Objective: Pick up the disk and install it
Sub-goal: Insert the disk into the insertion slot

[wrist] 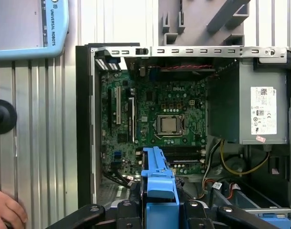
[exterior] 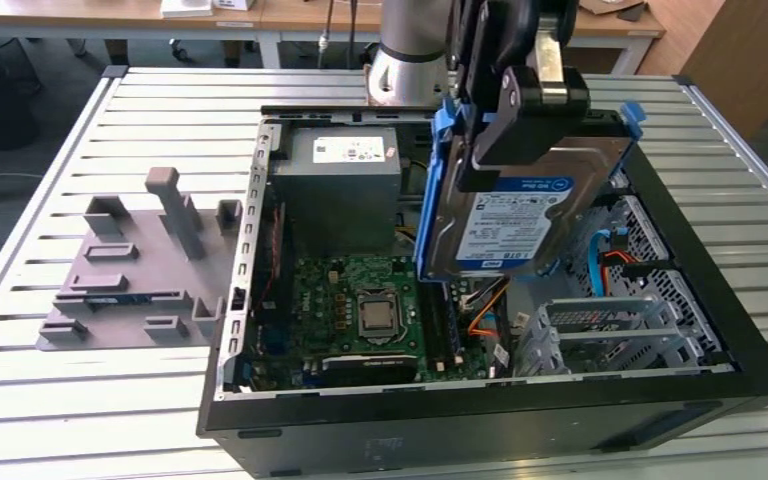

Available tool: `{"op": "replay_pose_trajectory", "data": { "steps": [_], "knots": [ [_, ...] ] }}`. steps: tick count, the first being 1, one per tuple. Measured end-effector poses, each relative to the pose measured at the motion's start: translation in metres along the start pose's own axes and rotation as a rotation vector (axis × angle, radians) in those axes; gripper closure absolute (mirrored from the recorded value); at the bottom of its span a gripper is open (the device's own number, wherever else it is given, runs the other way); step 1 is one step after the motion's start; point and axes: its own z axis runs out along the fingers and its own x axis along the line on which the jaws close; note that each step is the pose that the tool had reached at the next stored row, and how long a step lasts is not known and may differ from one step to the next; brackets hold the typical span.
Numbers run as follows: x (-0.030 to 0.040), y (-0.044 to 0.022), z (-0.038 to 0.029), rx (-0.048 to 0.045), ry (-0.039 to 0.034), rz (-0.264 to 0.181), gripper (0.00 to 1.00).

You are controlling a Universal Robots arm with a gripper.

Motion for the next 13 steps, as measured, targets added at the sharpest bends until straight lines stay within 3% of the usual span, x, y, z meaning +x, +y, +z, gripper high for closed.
{"op": "replay_pose_trajectory", "data": {
  "steps": [4, 13],
  "knots": [
    [0.003, -0.0031, 0.0012, 0.0001, 0.0023, 0.0, 0.64],
    [0.0042, -0.0223, 0.0047, 0.0, 0.0029, 0.0, 0.64]
  ]
}}
